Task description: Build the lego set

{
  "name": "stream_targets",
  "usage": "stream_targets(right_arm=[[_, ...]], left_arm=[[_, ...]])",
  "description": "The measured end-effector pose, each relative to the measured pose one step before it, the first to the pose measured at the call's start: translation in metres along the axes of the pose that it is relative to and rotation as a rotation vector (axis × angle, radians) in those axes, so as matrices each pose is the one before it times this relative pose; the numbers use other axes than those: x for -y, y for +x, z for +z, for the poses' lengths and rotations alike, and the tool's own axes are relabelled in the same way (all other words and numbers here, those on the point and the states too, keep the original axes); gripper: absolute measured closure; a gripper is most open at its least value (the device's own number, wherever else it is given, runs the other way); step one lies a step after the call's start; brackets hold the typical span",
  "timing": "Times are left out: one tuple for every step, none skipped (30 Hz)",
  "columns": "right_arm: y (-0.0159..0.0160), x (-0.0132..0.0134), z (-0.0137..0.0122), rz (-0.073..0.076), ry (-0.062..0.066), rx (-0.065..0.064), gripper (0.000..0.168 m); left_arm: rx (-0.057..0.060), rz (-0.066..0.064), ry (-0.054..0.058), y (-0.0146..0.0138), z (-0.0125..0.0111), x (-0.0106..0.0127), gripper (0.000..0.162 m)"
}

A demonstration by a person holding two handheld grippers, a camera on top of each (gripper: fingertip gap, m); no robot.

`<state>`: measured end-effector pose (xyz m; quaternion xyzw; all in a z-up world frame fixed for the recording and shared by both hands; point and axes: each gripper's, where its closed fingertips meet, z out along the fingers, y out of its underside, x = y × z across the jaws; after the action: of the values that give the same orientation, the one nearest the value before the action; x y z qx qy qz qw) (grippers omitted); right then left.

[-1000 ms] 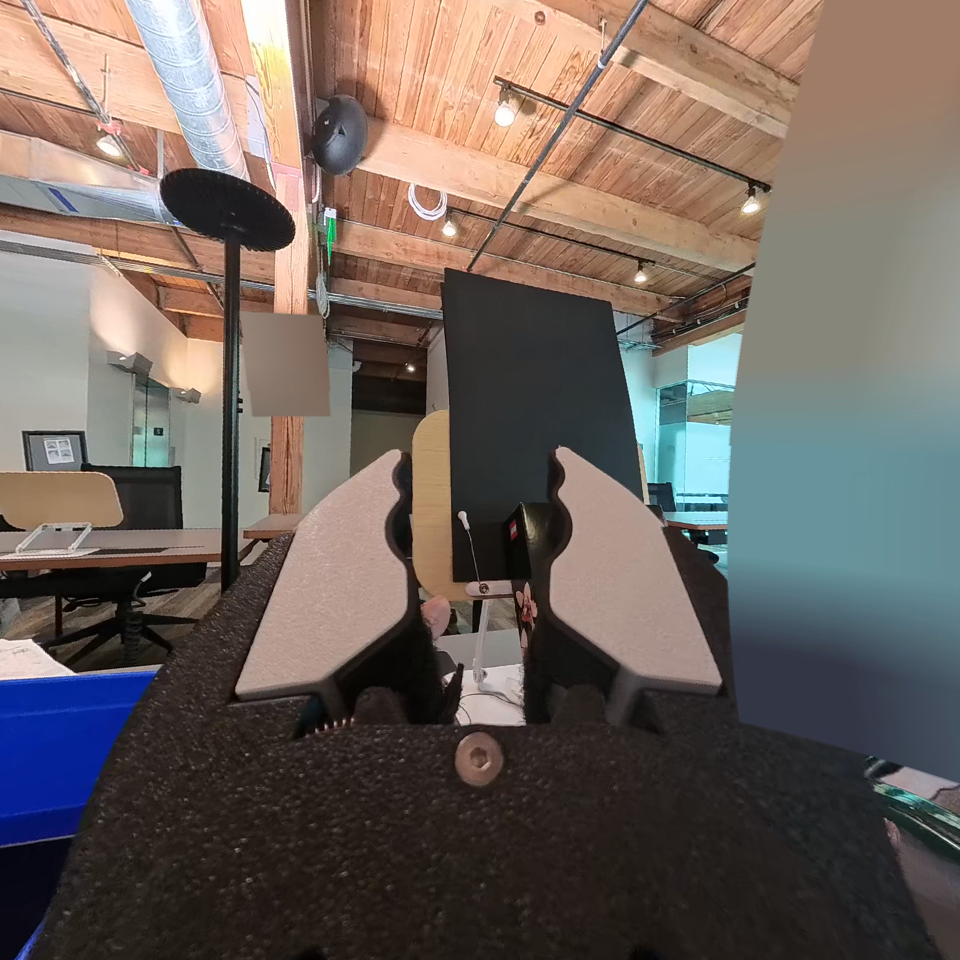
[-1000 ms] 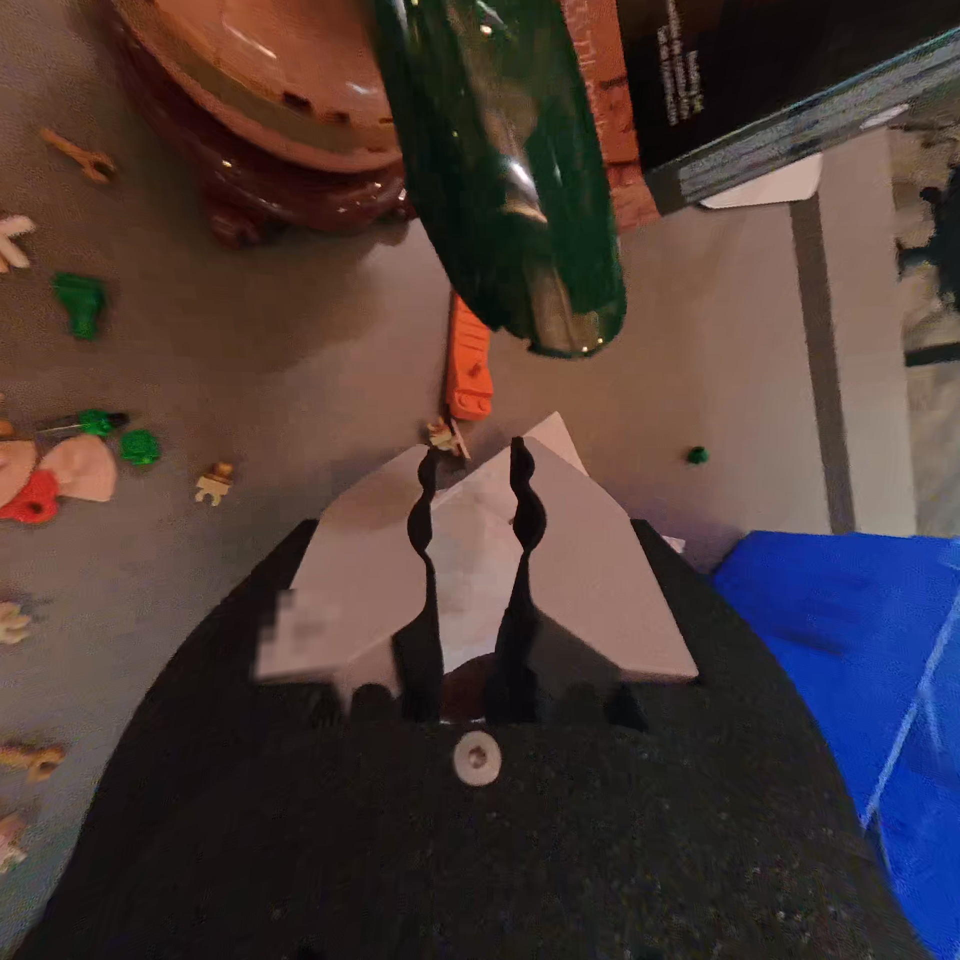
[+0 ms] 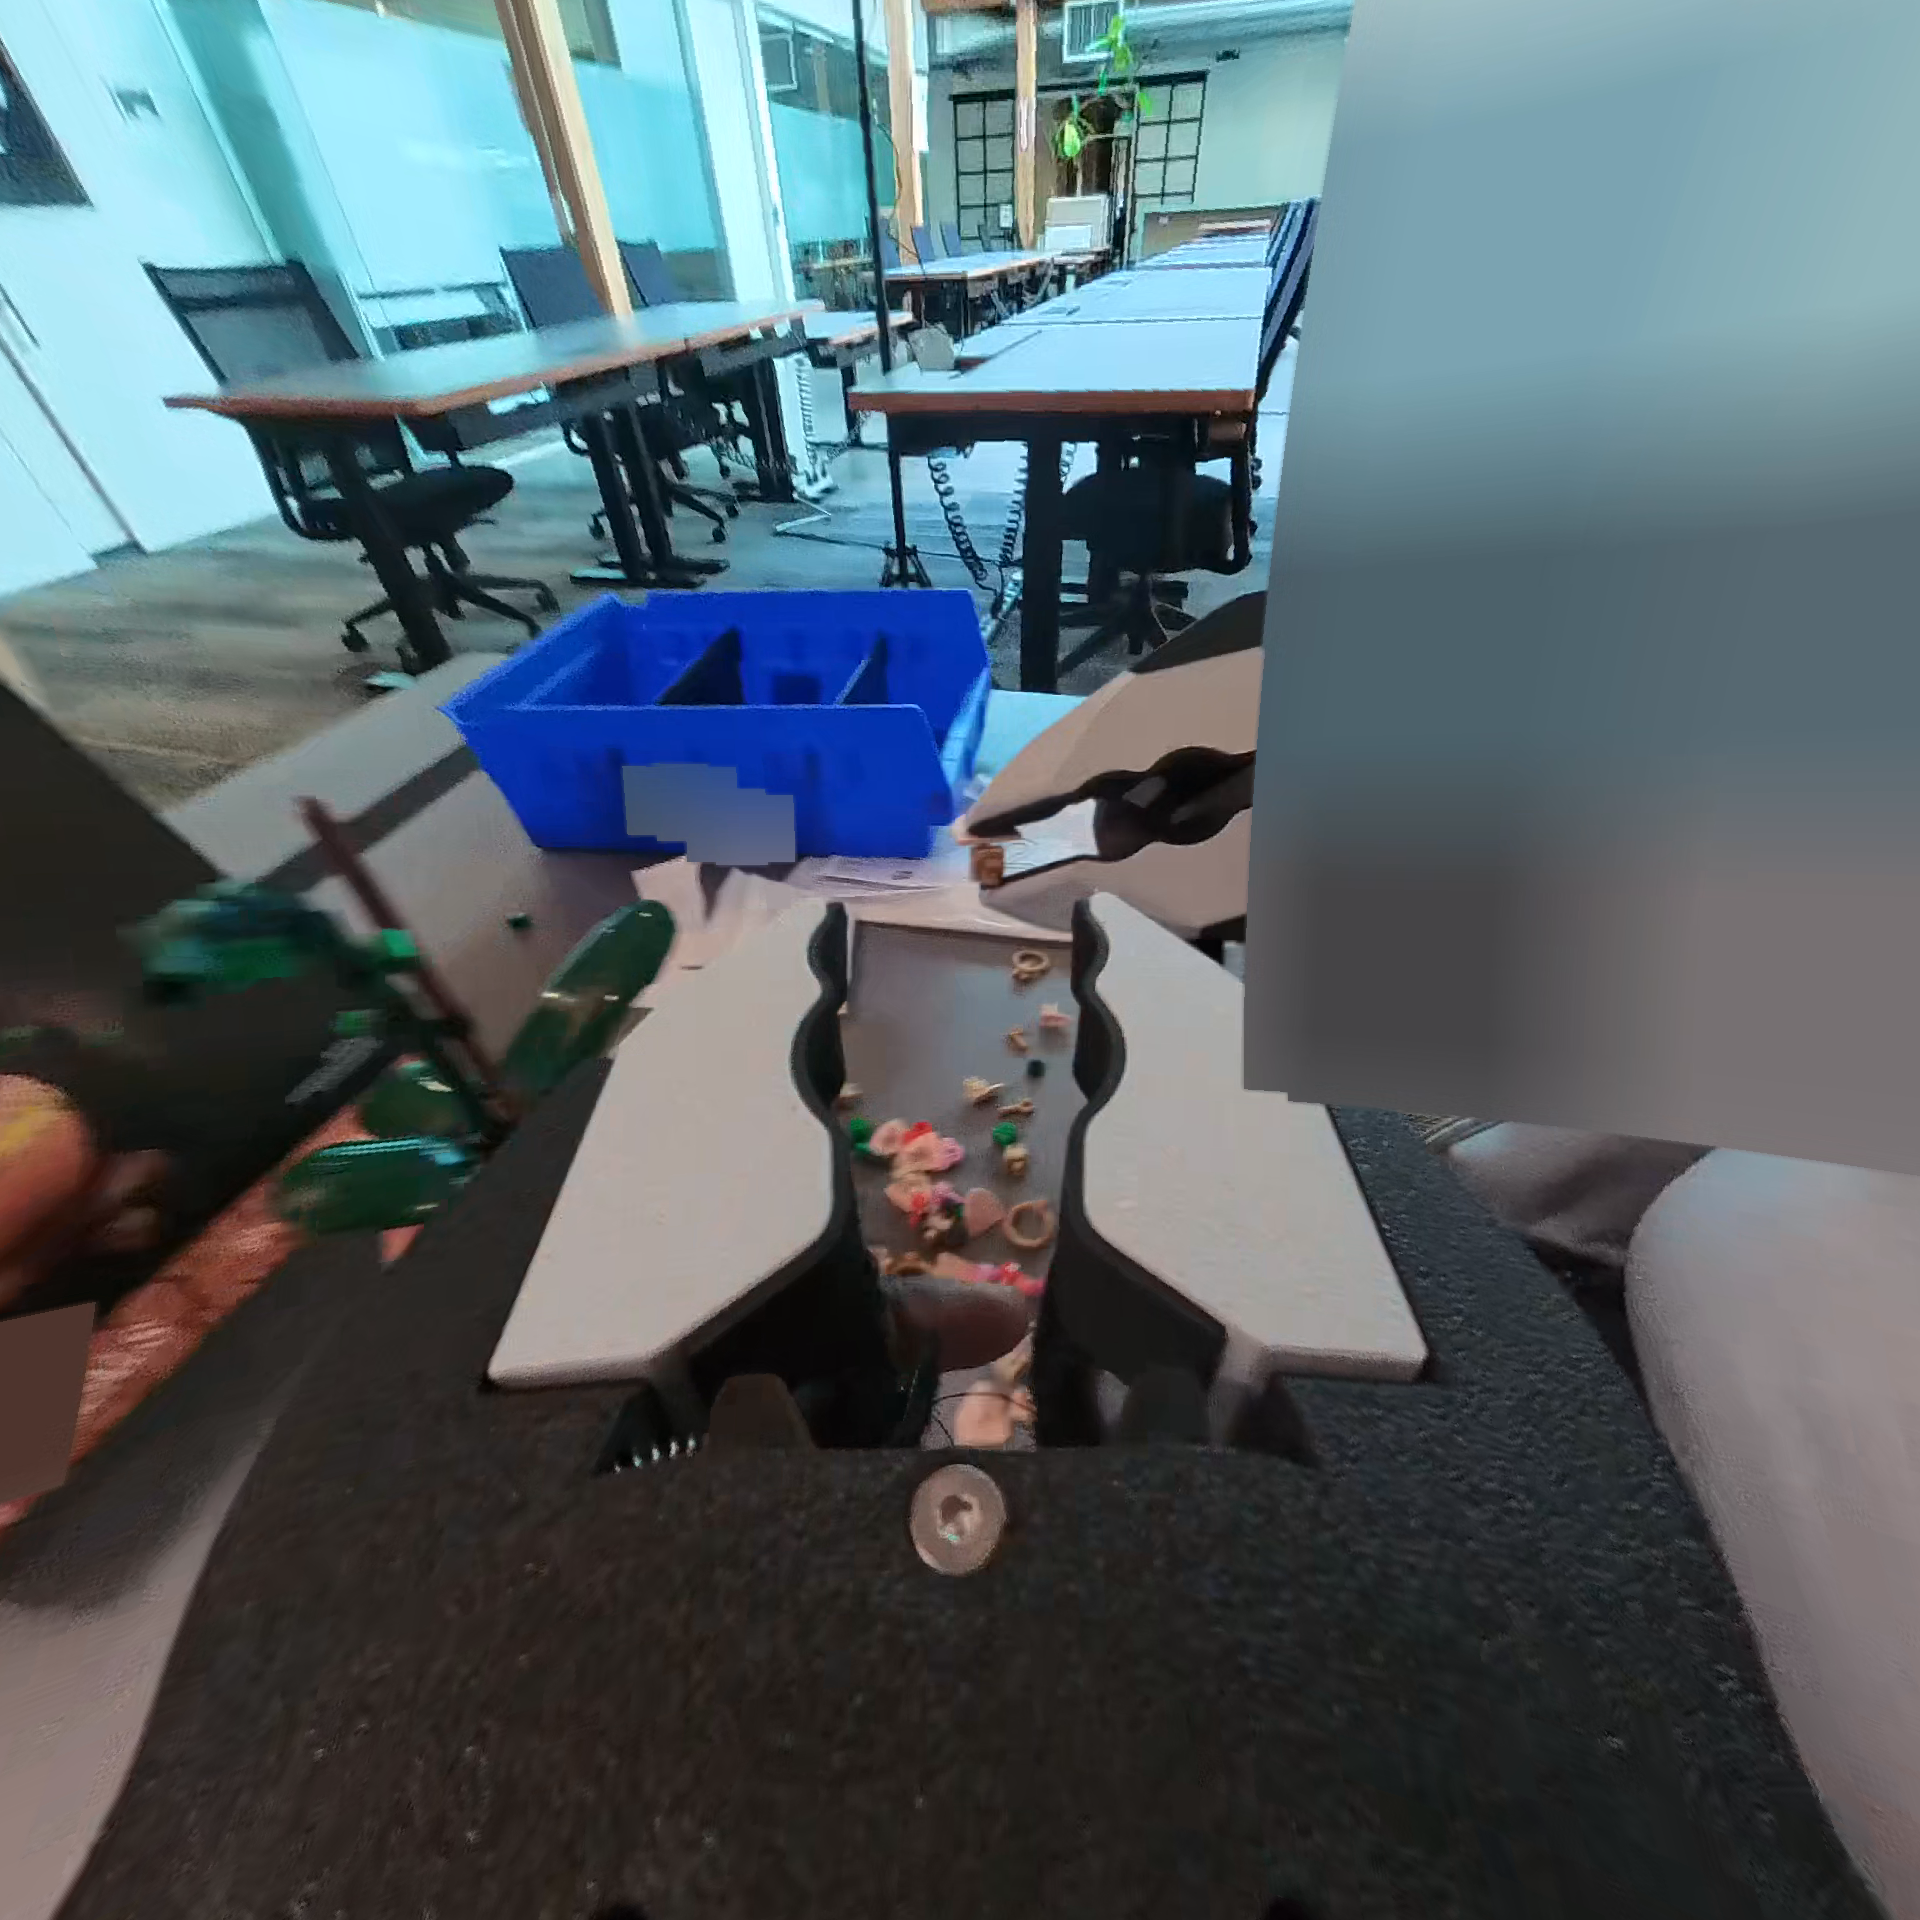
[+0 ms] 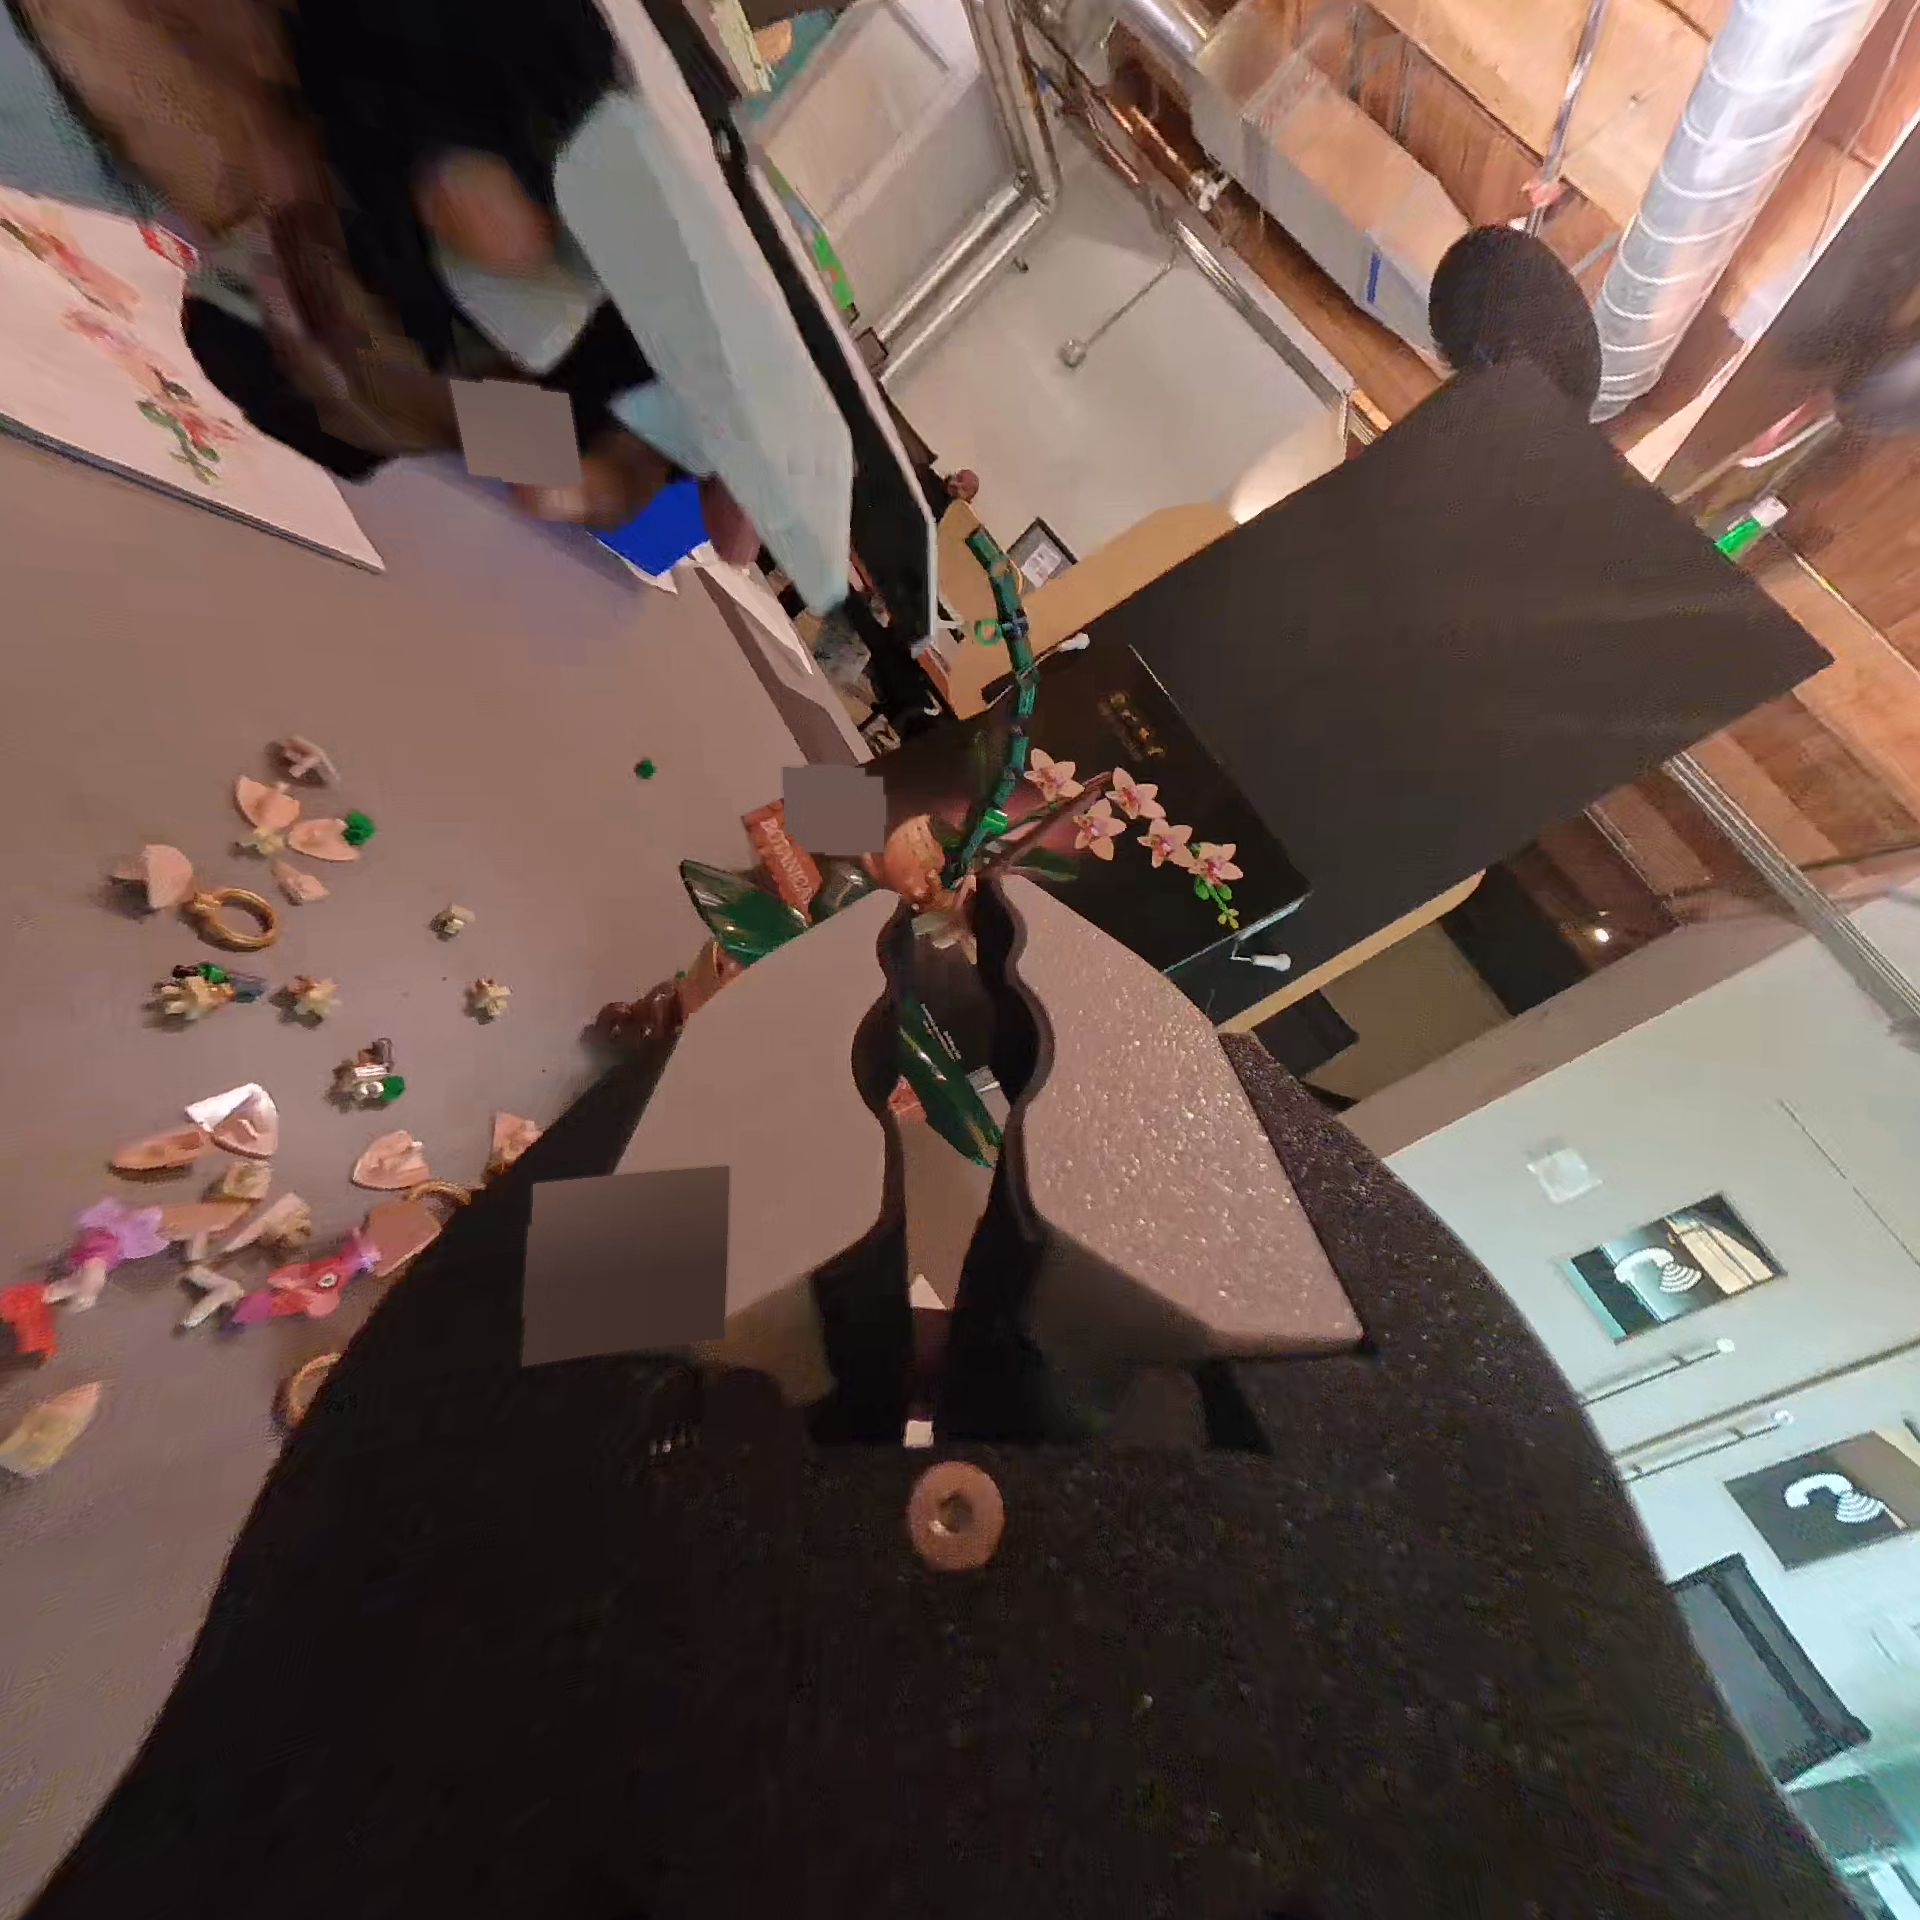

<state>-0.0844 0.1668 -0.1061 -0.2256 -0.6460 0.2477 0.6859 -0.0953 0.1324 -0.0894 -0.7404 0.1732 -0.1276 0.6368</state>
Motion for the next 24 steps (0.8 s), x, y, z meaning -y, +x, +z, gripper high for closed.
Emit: stream_targets(right_arm=[[-0.00357,0.00351,-0.00134,-0.0118,0.0101,0.0056,0.158],[-0.00437,0.00148,-0.0008,-0.0078,0.0052,0.0169,0.158],[-0.00339,0.00154,0.00035,-0.0068,0.0067,0.0063,0.158],[-0.00424,0.00213,0.00013,-0.0045,0.0103,0.0122,0.158],[-0.00382,0.00082,-0.00007,-0.0051,0.0047,0.0137,0.158],[-0.00248,-0.00042,0.00082,-0.0136,-0.0063,-0.0003,0.158],[-0.00367,-0.00008,0.00077,-0.0116,-0.0009,0.0083,0.158],[-0.0034,0.0014,0.00061,-0.0059,0.0043,0.0096,0.158],[-0.00285,0.00138,0.00078,-0.0042,0.0053,0.0081,0.158],[-0.00259,0.0002,0.00122,-0.0055,-0.0031,0.0044,0.158],[-0.00203,0.00075,0.00141,-0.0095,0.0009,0.0023,0.158],[-0.00129,0.00111,0.00128,-0.0108,0.0034,0.0011,0.158],[-0.00158,0.00128,0.00216,-0.0035,0.003,0.0018,0.158],[-0.00188,0.00123,0.00242,-0.0024,0.0058,0.0057,0.158],[-0.00332,0.00317,0.00169,-0.006,0.0138,0.0135,0.158],[-0.00005,0.00188,-0.00016,-0.0081,0.0124,0.0118,0.158],[-0.00256,0.00164,0.0019,-0.0068,0.0103,0.009,0.158],[-0.00222,0.00116,0.00183,-0.0029,0.0077,0.0132,0.158],[-0.00266,0.00031,0.00237,-0.0008,0.0041,0.0129,0.158],[-0.00111,0.0003,0.00108,0.0037,0.0056,0.0104,0.158],[-0.00156,0.00094,0.00173,0.0082,0.0086,0.0113,0.158],[-0.00137,0.00138,0.00115,0.0179,0.0161,0.0154,0.158],[-0.00107,0.00157,0.00102,0.0325,0.022,0.0233,0.157],[-0.00116,0.00027,0.00052,0.0478,0.0188,0.0325,0.157]], left_arm=[[-0.0054,-0.0255,-0.0093,0.00503,0.0091,-0.00613,0.122],[0.0038,-0.0212,-0.0132,0.00185,0.00664,-0.0068,0.126],[0.0067,-0.0132,-0.0098,0.00039,0.00469,-0.00598,0.129],[0.0052,-0.013,-0.0008,-0.00017,0.00266,-0.00395,0.131],[-0.0026,-0.0167,0.0066,0.00057,0.00116,-0.00181,0.134],[-0.0135,-0.0158,0.0053,0.00229,-0.00019,-0.00109,0.135],[-0.0103,-0.0092,-0.0035,0.00191,-0.00056,-0.00182,0.135],[-0.0032,-0.0042,0.0004,0.00093,-0.00091,-0.00136,0.135],[-0.0051,-0.0054,0.0006,0.00089,-0.00105,-0.00143,0.135],[-0.0111,-0.0089,0.0024,0.001,-0.00112,-0.00124,0.138],[-0.0188,-0.0124,0.0059,0.00136,-0.00137,-0.00115,0.14],[-0.0306,-0.0171,0.0092,0.00267,-0.00146,-0.00094,0.145],[-0.0242,-0.0162,0.0126,0.00194,-0.00155,-0.0005,0.151],[-0.0057,-0.0093,0.0134,-0.00081,-0.00198,-0.00065,0.151],[-0.0081,-0.0081,0.0105,-0.00089,-0.00235,-0.00113,0.155],[-0.0207,-0.0105,0.0105,0.0008,-0.0026,-0.00116,0.155],[-0.014,-0.0125,0.0095,0.00025,-0.00235,-0.00102,0.155],[-0.0075,-0.0025,0.0081,-0.00006,-0.00203,-0.00138,0.155],[-0.0039,0.0025,0.0088,-0.00028,-0.00199,-0.00128,0.155],[-0.0063,0.0041,0.0123,-0.00013,-0.0022,-0.00072,0.156],[-0.0132,-0.0075,0.0145,0.00017,-0.00229,-0.0004,0.156],[-0.0222,-0.0233,0.0159,0.00065,-0.00229,-0.00002,0.156],[-0.0225,-0.0298,0.0152,0.00026,-0.00209,-0.00004,0.157],[-0.0092,-0.0226,0.0123,-0.00125,-0.00191,-0.00014,0.157]])
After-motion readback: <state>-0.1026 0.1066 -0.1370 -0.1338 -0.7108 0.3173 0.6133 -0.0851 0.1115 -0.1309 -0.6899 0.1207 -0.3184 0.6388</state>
